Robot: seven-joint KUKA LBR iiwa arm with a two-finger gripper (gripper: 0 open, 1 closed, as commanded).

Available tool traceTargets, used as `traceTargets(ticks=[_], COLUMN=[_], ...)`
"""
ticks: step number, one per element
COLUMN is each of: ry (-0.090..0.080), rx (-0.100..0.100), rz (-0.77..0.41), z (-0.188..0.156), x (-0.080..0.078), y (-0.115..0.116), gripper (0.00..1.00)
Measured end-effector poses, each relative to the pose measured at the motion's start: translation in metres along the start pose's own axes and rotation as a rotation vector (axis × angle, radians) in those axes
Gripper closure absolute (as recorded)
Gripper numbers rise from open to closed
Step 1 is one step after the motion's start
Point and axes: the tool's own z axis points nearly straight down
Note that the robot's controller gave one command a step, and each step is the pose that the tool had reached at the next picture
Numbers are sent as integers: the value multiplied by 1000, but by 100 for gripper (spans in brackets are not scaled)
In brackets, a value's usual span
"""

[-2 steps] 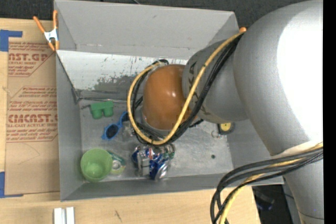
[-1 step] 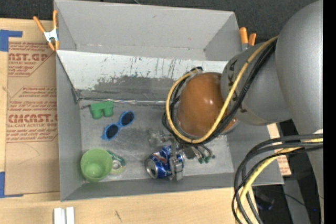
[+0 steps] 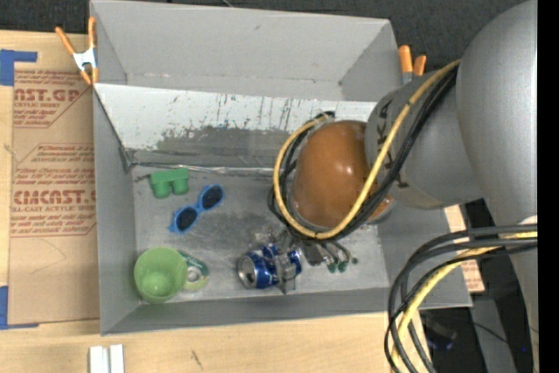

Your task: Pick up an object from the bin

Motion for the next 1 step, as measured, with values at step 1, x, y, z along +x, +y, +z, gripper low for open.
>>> traceTargets(ticks=[1], ry=[-9], rx=[3], rz=[6], z=[-143], x=[-25], y=[-22], gripper=[100])
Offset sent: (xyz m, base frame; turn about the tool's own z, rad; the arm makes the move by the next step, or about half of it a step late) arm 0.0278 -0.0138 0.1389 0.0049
